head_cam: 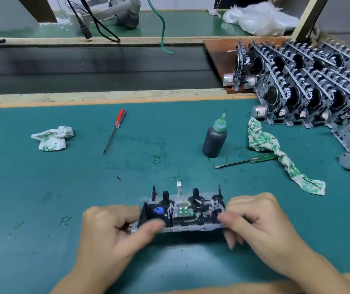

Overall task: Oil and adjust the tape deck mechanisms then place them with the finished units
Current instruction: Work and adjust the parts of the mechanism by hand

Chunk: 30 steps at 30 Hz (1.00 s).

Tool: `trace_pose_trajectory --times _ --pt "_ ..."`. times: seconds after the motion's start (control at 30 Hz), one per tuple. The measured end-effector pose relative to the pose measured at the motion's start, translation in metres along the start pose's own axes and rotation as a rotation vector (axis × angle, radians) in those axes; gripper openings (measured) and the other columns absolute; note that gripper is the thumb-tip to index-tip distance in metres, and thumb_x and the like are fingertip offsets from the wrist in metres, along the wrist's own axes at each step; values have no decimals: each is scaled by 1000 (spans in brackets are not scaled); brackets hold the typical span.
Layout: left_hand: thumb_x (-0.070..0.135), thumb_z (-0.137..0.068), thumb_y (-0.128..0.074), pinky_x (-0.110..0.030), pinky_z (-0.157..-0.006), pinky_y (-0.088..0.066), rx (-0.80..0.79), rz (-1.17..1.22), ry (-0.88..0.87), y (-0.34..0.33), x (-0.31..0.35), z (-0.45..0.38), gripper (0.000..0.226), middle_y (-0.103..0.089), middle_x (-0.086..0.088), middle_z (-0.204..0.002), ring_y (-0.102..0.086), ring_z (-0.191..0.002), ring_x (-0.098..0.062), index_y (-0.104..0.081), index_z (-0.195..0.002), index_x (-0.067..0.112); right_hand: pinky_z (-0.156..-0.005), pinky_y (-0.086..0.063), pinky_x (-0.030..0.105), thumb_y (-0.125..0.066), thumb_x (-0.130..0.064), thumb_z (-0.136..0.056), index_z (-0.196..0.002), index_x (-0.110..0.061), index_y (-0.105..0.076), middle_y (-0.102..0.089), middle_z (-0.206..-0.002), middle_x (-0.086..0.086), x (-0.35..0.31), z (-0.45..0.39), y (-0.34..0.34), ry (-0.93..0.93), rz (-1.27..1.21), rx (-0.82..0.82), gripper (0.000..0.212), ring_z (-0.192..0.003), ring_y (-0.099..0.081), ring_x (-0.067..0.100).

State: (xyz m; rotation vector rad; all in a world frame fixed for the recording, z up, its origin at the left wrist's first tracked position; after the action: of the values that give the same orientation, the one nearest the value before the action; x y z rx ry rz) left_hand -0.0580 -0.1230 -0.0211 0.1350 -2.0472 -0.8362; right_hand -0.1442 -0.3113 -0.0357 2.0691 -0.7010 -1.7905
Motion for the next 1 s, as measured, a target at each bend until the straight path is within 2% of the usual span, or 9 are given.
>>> trace_pose_trajectory --times 0.13,0.2,0.27,0.33,0.4,0.5,0.6,0.73,1.0 --pt "80 -73 -37 -24 -43 -11 26 63 262 3 -2 -5 73 -12 -1 -45 -11 -44 -8 -27 -52 11 -49 -33 13 -34 -82 -71 -37 -25 -57 -52 -39 8 -3 -4 0 -267 -20 -59 70 -37 -43 5" --pt "76 -72 -33 -25 -44 -11 -20 -50 319 1 -4 -6 69 -10 1 -42 -11 -43 -12 -26 -43 14 -50 -33 19 -28 -79 -68 -37 -20 -55 -47 -38 9 -3 -4 -3 -316 71 -67 72 -38 -41 10" --pt "75 -81 -23 -23 -40 -15 -40 -332 238 4 -2 -8 74 -16 -6 -34 -18 -35 -16 -38 -32 22 -53 -32 29 -27 -80 -64 -42 -16 -46 -43 -43 6 -3 -5 2 -254 277 5 71 -43 -36 13" --pt "76 -86 -11 -19 -43 -24 -17 -485 206 11 3 -10 83 -33 0 -33 -35 -37 -20 -47 -38 19 -55 -33 29 -38 -81 -61 -52 -25 -43 -43 -52 -6 -5 -7 11 -135 430 95 57 -51 -39 7" --pt "75 -87 -12 -24 -45 -33 40 -482 146 15 6 -13 75 -51 7 -52 -47 -57 -20 -56 -55 23 -65 -41 25 -56 -75 -60 -78 -33 -52 -54 -77 -14 -6 -7 13 -73 289 86 47 -73 -50 -1" --pt "66 -88 -36 -35 -66 -48 25 -267 -55 13 11 -21 54 -63 10 -89 -52 -89 -10 -68 -83 23 -81 -41 15 -72 -58 -61 -103 -41 -53 -56 -102 -18 -3 -6 2 -27 97 9 49 -97 -54 2" --pt "49 -81 -59 -21 -93 -39 -135 90 -173 3 19 -28 28 -63 14 -106 -54 -108 -8 -70 -97 29 -79 -44 21 -73 -45 -65 -96 -37 -61 -61 -94 -15 -1 -8 -7 -10 -15 52 34 -89 -59 11" --pt "41 -80 -64 -31 -96 -41 -269 164 -211 -14 23 -29 19 -65 18 -109 -53 -114 -12 -73 -94 32 -75 -44 20 -74 -38 -65 -95 -38 -61 -62 -89 -13 2 -11 -10 -6 -107 85 33 -84 -60 13" --pt "34 -83 -61 -30 -99 -43 -221 278 -154 -20 20 -25 20 -70 22 -104 -54 -120 -7 -73 -99 30 -74 -47 26 -76 -34 -64 -86 -32 -62 -63 -84 -9 4 -10 -10 -33 -183 96 26 -79 -60 16"
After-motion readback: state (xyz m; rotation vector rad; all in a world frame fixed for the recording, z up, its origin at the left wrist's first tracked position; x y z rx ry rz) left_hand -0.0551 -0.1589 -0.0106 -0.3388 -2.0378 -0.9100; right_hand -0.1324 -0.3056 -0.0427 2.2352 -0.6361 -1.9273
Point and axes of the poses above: each hand's wrist, its own z-axis away from the middle knuckle, its own y-axis out of the back of the hand, x = y × z, the point moved 5 cm from there along -z, towards the middle knuckle
